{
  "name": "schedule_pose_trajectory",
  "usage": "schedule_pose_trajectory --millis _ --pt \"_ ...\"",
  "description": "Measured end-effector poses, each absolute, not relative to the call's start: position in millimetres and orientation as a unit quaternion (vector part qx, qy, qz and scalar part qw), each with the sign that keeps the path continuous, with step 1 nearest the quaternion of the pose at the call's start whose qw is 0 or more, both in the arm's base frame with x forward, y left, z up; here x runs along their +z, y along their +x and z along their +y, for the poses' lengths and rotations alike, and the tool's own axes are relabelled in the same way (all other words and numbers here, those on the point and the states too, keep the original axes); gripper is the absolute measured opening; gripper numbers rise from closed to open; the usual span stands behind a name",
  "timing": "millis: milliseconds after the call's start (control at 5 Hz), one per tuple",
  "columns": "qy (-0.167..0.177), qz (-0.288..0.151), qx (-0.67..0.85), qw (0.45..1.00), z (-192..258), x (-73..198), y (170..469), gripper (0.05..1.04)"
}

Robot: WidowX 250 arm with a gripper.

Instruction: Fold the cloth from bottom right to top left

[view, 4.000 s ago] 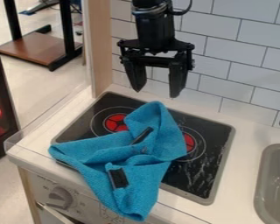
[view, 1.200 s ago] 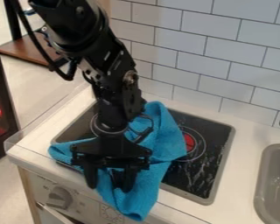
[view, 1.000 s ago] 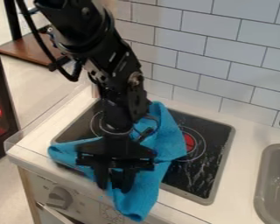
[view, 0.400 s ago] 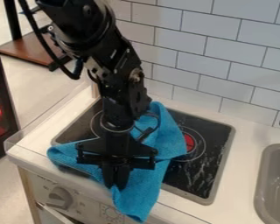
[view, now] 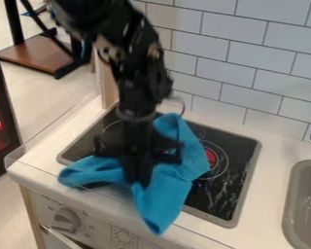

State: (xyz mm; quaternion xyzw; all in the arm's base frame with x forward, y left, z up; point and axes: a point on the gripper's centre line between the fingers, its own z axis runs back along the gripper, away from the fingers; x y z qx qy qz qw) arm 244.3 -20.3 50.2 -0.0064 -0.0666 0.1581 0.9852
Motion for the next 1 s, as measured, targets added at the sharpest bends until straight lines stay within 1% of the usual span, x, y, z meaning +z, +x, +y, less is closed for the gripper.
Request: schedule_pose_trajectory --millis 200,400,600,800,1000 --pt "-0.013 -0.081 0.161 0.984 -22 72 264 0.058" --pt "-0.020 -0.089 0.177 0.980 -25 84 292 0.058" --pt "-0.028 -0.101 0.185 0.977 -29 90 321 0.058" --pt "-0.020 -0.102 0.191 0.976 -28 86 347 0.057" --pt "-0.008 -0.106 0.193 0.976 -26 79 364 0.056"
